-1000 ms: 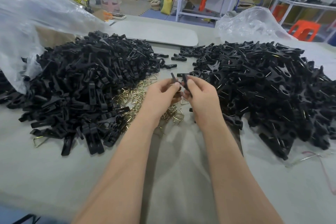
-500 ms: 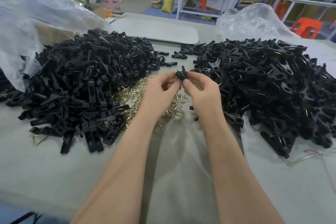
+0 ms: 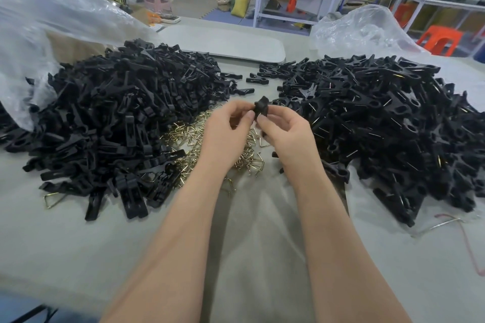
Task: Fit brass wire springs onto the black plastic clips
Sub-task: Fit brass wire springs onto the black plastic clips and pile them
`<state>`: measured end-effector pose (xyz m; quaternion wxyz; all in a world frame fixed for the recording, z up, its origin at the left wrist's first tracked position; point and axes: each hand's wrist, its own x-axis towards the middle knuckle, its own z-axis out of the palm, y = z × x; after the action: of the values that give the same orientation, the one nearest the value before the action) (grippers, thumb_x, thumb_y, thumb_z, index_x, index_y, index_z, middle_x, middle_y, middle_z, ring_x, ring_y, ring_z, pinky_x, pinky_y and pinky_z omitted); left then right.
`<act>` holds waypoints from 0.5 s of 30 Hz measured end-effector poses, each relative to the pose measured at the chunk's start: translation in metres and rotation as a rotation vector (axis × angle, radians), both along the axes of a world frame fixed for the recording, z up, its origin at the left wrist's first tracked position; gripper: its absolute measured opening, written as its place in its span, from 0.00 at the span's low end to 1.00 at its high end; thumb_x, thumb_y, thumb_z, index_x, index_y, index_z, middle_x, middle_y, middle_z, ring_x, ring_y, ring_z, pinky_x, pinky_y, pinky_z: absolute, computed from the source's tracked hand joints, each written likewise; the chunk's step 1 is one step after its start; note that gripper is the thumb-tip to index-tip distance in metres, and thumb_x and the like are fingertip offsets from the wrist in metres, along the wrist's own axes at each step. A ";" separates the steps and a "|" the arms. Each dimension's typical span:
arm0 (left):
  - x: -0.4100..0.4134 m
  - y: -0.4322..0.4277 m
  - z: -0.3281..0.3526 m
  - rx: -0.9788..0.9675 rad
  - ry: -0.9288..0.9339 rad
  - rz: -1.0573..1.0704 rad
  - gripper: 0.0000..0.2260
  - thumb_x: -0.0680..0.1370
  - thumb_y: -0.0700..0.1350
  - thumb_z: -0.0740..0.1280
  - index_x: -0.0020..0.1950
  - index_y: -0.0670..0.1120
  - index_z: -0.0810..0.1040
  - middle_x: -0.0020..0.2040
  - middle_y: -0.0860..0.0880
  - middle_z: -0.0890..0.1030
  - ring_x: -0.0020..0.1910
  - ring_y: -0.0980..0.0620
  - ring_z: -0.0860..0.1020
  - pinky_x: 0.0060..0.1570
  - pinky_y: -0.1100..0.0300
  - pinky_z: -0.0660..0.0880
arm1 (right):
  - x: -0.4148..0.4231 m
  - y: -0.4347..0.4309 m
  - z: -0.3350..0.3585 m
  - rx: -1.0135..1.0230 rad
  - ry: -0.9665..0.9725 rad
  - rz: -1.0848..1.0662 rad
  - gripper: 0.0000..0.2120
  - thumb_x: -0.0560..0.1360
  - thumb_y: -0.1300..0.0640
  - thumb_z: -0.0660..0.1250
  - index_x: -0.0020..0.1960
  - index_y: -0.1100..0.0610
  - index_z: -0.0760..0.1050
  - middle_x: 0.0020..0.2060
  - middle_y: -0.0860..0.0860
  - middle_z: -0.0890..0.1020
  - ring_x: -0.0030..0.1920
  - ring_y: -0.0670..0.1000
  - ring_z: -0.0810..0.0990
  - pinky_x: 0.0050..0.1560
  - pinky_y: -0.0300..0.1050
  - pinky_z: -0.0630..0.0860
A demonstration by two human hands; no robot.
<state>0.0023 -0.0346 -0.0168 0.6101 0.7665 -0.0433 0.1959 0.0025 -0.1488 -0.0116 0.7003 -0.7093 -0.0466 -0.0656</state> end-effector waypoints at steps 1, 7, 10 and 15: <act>0.000 -0.001 -0.001 -0.040 0.006 0.000 0.11 0.79 0.37 0.64 0.46 0.53 0.77 0.41 0.55 0.81 0.42 0.58 0.79 0.49 0.60 0.77 | 0.000 -0.001 -0.001 -0.080 -0.031 -0.041 0.06 0.75 0.62 0.68 0.51 0.53 0.79 0.43 0.49 0.81 0.44 0.45 0.80 0.49 0.38 0.78; 0.001 -0.002 -0.004 -0.275 0.084 -0.043 0.10 0.79 0.36 0.62 0.48 0.50 0.77 0.37 0.53 0.81 0.36 0.61 0.80 0.42 0.65 0.77 | -0.003 -0.001 0.002 -0.169 -0.168 -0.188 0.09 0.76 0.58 0.67 0.51 0.45 0.77 0.32 0.47 0.77 0.31 0.46 0.73 0.38 0.46 0.74; 0.001 -0.002 -0.003 -0.203 0.045 -0.052 0.12 0.79 0.37 0.63 0.44 0.53 0.78 0.32 0.58 0.80 0.34 0.64 0.77 0.39 0.67 0.75 | -0.004 0.008 0.001 -0.193 -0.181 -0.110 0.12 0.75 0.64 0.66 0.55 0.52 0.79 0.39 0.48 0.79 0.38 0.49 0.78 0.44 0.44 0.77; 0.002 -0.001 -0.004 -0.205 0.055 -0.066 0.06 0.77 0.41 0.67 0.44 0.52 0.79 0.36 0.56 0.80 0.36 0.62 0.78 0.43 0.65 0.76 | -0.003 0.008 0.000 -0.175 -0.166 -0.059 0.11 0.76 0.60 0.65 0.57 0.54 0.78 0.46 0.52 0.82 0.49 0.51 0.81 0.54 0.45 0.77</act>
<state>0.0042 -0.0351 -0.0205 0.6922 0.7035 -0.0315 0.1579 -0.0004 -0.1403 -0.0114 0.6270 -0.7611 -0.0888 -0.1403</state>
